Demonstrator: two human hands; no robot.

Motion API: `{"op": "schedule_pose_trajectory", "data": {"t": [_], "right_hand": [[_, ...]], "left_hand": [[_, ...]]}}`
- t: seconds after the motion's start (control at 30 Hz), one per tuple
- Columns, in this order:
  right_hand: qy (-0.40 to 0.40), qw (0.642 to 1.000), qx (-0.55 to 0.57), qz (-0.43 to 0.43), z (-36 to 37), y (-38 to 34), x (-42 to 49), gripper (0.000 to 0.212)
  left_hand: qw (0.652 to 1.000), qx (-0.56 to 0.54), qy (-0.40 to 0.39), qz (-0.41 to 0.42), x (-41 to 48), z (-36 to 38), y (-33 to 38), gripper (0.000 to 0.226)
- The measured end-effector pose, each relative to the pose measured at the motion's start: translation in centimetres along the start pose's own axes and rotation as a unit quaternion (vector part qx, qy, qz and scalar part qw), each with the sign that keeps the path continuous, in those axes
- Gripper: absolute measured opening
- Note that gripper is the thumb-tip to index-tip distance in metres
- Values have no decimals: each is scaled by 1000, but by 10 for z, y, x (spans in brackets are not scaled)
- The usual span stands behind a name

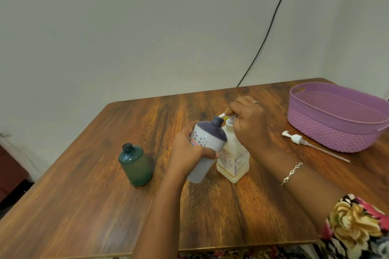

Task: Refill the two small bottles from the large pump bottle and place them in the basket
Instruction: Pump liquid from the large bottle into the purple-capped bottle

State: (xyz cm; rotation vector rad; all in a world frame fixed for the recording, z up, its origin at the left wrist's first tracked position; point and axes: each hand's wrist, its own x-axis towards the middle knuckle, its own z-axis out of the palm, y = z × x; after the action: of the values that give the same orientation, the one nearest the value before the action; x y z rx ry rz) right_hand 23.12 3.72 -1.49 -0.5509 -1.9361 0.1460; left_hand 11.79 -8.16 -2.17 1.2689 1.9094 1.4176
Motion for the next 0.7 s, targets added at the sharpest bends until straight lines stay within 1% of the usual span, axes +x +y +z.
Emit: {"op": "schedule_pose_trajectory", "data": {"t": [0.13,0.2,0.3,0.43,0.5,0.6,0.7], "right_hand": [[-4,999,41,14,-9,0,10,29],[-9,999,37,18,-11,-1,15,23],[8,1000,21,9,-5,-3,12,15],[6,1000,16,2,4,-3,1,19],[13,999,35,11,1,-2,4,18],[14,997,65,23,-6,2,12,25],[28,998,52,21,-5,0,10,22]], "left_hand": [[1000,0,6,-1,-1,-3,3,59],[1000,-1,7,-2,-2,-4,3,60],[1000,-7,9,-5,-2,-3,2,60],[1000,-4,7,-7,-3,-1,2,63],[1000,-3,5,-8,-3,-1,2,63],[1000,-7,1,-11,-3,-3,2,62],[1000,-3,-7,-13,-3,-4,2,62]]}}
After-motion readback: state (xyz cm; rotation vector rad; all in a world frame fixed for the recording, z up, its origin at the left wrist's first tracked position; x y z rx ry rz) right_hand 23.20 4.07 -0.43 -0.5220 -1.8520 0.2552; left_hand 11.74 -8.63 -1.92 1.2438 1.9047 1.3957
